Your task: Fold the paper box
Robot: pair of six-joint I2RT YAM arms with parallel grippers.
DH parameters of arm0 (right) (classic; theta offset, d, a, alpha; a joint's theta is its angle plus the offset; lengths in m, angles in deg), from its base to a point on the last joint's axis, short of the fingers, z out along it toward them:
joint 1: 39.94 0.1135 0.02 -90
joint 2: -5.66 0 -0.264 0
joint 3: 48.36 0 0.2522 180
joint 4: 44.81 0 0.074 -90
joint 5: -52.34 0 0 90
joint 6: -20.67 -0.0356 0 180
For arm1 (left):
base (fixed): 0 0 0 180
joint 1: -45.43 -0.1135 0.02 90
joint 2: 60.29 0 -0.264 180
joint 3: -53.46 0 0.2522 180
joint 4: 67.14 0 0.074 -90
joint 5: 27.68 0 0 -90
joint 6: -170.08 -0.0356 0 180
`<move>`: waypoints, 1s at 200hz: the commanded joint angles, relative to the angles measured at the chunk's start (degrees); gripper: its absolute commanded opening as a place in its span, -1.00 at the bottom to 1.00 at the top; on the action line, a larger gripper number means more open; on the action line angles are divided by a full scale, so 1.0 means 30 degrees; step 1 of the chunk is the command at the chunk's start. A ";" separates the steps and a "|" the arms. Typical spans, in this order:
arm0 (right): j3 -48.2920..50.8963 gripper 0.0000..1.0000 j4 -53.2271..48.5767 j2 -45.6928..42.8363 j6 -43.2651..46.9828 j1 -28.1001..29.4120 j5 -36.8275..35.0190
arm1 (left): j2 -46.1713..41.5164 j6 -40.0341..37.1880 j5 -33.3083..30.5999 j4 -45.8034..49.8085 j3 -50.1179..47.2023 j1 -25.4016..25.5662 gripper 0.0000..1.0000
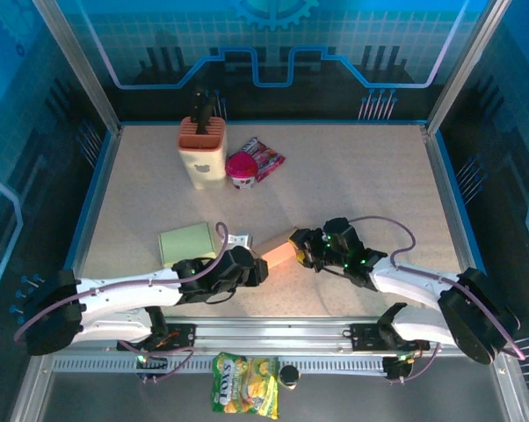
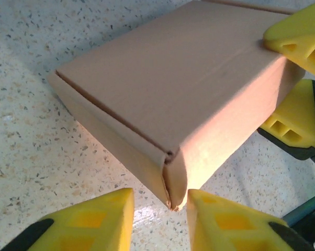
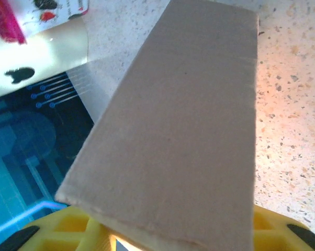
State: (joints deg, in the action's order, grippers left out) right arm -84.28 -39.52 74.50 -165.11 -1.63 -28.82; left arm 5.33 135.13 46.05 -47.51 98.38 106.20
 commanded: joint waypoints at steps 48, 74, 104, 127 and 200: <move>-0.1107 0.37 -0.3580 0.1222 0.3164 -0.0113 0.0505 | -0.0820 -0.0038 -0.0632 0.0849 0.0429 0.0160 -0.10; -0.1646 0.61 -0.7514 -0.0062 0.3616 -0.0115 -0.0383 | -0.1355 0.0006 -0.0822 0.1220 0.0235 0.0170 -0.10; -0.2112 0.71 -1.0481 -0.2048 0.4715 -0.0170 -0.1475 | -0.1911 -0.0017 -0.1094 0.1427 0.0011 0.0162 -0.09; -0.2712 0.72 -1.1866 -0.3219 0.6842 -0.0443 -0.1966 | -0.2361 -0.0214 -0.1241 0.1787 0.0017 0.0060 -0.04; -0.5630 0.99 -1.7402 -0.8266 1.7740 -0.2584 -0.9351 | -1.0378 -0.1763 0.3840 0.3374 -0.2724 -0.7296 0.99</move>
State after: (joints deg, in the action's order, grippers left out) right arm -98.27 -79.91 53.91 -122.84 -7.93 -39.55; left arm -19.08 133.97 52.52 -42.09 90.69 88.98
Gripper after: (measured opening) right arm 0.995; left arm 0.985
